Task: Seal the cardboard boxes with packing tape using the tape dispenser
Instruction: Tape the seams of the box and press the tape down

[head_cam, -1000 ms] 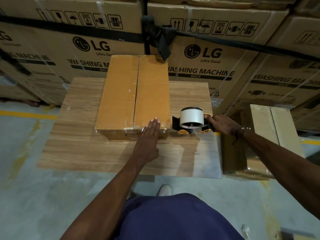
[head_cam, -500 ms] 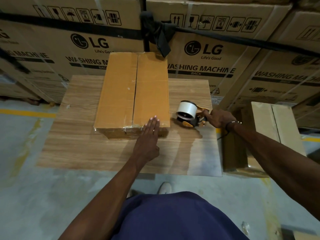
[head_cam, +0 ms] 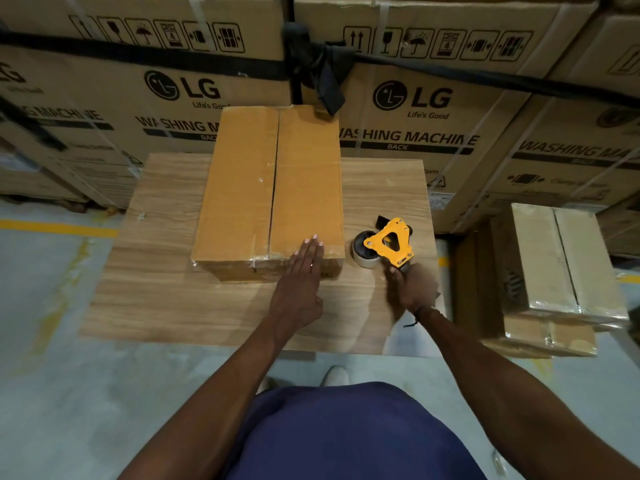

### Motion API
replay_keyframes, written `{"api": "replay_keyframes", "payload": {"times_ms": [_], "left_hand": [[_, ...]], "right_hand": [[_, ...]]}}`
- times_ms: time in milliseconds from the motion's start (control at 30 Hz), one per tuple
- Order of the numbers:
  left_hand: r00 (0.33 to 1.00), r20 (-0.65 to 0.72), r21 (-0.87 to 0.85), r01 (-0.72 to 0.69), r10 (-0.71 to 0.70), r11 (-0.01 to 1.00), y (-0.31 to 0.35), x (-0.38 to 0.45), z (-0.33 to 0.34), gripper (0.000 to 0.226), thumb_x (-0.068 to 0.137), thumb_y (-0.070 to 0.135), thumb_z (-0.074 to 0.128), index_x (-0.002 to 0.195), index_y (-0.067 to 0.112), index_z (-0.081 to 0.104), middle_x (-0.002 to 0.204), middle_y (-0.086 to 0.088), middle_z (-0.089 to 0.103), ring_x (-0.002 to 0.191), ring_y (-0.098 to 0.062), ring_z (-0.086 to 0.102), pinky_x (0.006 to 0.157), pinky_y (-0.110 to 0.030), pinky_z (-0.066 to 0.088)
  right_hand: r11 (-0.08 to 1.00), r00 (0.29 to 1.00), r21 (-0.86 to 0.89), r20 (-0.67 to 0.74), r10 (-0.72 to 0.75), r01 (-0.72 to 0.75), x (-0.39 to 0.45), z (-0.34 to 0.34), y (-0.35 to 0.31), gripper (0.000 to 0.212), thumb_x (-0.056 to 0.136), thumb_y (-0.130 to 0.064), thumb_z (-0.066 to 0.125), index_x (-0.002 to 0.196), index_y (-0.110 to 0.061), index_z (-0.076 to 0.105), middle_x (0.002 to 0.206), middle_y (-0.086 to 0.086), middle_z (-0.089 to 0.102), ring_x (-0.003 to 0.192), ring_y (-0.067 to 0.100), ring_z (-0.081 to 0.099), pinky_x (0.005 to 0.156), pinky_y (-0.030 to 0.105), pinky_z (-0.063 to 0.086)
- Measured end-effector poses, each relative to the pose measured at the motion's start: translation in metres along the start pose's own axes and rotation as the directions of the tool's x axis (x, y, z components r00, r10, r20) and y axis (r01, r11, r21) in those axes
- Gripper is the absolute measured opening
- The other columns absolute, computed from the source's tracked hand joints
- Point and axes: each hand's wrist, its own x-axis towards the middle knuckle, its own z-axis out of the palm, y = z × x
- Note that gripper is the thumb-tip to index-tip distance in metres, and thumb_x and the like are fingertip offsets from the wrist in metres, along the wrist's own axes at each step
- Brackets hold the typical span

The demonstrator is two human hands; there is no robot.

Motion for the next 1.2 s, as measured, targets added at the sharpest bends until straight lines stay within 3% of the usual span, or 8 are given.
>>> {"api": "replay_keyframes", "payload": {"times_ms": [200,367,433,567,667,800,1000,1200], "left_hand": [[1.000,-0.028,-0.019,-0.012,0.012,1.000,-0.002,0.002,-0.002,0.109,0.079,0.019,0.063,0.164,0.010,-0.004,0.172,-0.005,-0.013,0.158,-0.019,-0.014,0.129,-0.038,0.006],[0.995,-0.094,-0.058,-0.025,0.019,0.998,-0.008,0.004,-0.003,0.082,0.096,0.041,0.048,0.164,0.012,0.014,0.173,-0.004,0.006,0.160,-0.019,0.002,0.126,-0.037,0.012],[0.989,-0.146,-0.092,-0.017,0.003,0.996,-0.010,0.008,-0.004,0.064,0.105,0.041,0.040,0.161,0.013,0.030,0.171,-0.004,0.020,0.158,-0.021,0.016,0.125,-0.038,0.020],[0.986,-0.163,-0.097,-0.041,0.025,0.994,-0.014,0.028,-0.022,0.039,0.109,0.028,0.045,0.140,0.012,0.061,0.155,-0.007,0.049,0.137,-0.029,0.048,0.109,-0.040,0.041],[0.986,-0.154,-0.074,-0.077,0.065,0.994,-0.022,0.041,-0.038,0.032,0.106,0.028,0.051,0.122,0.015,0.074,0.144,-0.008,0.060,0.124,-0.028,0.053,0.096,-0.041,0.047],[0.975,-0.110,-0.022,-0.194,0.191,0.981,-0.042,0.047,-0.035,0.029,0.102,0.026,0.058,0.127,0.020,0.071,0.137,-0.008,0.059,0.120,-0.029,0.052,0.086,-0.042,0.052],[0.893,-0.131,0.111,-0.418,0.431,0.901,-0.075,0.057,-0.022,0.039,0.090,0.027,0.076,0.128,0.021,0.069,0.130,-0.008,0.065,0.106,-0.026,0.058,0.079,-0.036,0.057],[0.797,-0.078,0.134,-0.587,0.599,0.798,-0.103,0.052,-0.030,0.050,0.095,0.022,0.072,0.143,0.014,0.057,0.151,-0.007,0.054,0.124,-0.025,0.058,0.086,-0.033,0.057]], "right_hand": [[0.980,0.995,0.192,-0.089,-0.036,0.052,-0.004,-0.001,-0.001,0.074,0.077,-0.039,0.044,0.133,0.010,0.049,0.124,0.031,0.054,0.117,0.048,0.048,0.097,0.050,0.042],[0.789,0.887,0.414,-0.297,-0.354,0.453,-0.022,-0.019,-0.054,0.042,0.107,-0.028,0.042,0.142,-0.006,0.049,0.141,0.013,0.055,0.130,0.028,0.051,0.105,0.032,0.039],[0.739,0.877,0.476,-0.308,-0.368,0.477,-0.029,-0.015,-0.079,0.045,0.110,-0.033,0.041,0.149,-0.011,0.046,0.151,0.007,0.051,0.141,0.023,0.046,0.114,0.036,0.037],[0.715,0.910,0.568,-0.318,-0.267,0.408,-0.042,-0.004,-0.130,0.050,0.110,-0.034,0.037,0.152,-0.007,0.044,0.141,0.017,0.059,0.131,0.033,0.054,0.108,0.045,0.043],[0.696,0.962,0.666,-0.230,-0.150,0.268,-0.046,0.000,-0.167,0.056,0.112,-0.035,0.038,0.158,-0.004,0.032,0.146,0.020,0.055,0.133,0.033,0.053,0.105,0.038,0.042],[0.750,0.971,0.644,-0.238,0.007,0.152,-0.045,0.017,-0.197,0.054,0.112,-0.028,0.040,0.158,-0.001,0.032,0.155,0.019,0.048,0.138,0.037,0.049,0.101,0.040,0.042],[0.775,0.901,0.631,-0.355,0.251,0.033,-0.036,0.037,-0.201,0.042,0.111,-0.034,0.037,0.144,-0.014,0.053,0.120,0.018,0.072,0.107,0.040,0.066,0.075,0.039,0.042],[0.660,0.864,0.736,-0.421,0.276,0.148,-0.035,0.047,-0.200,0.039,0.109,-0.029,0.042,0.131,-0.008,0.067,0.122,0.015,0.072,0.110,0.031,0.064,0.084,0.026,0.041]]}}
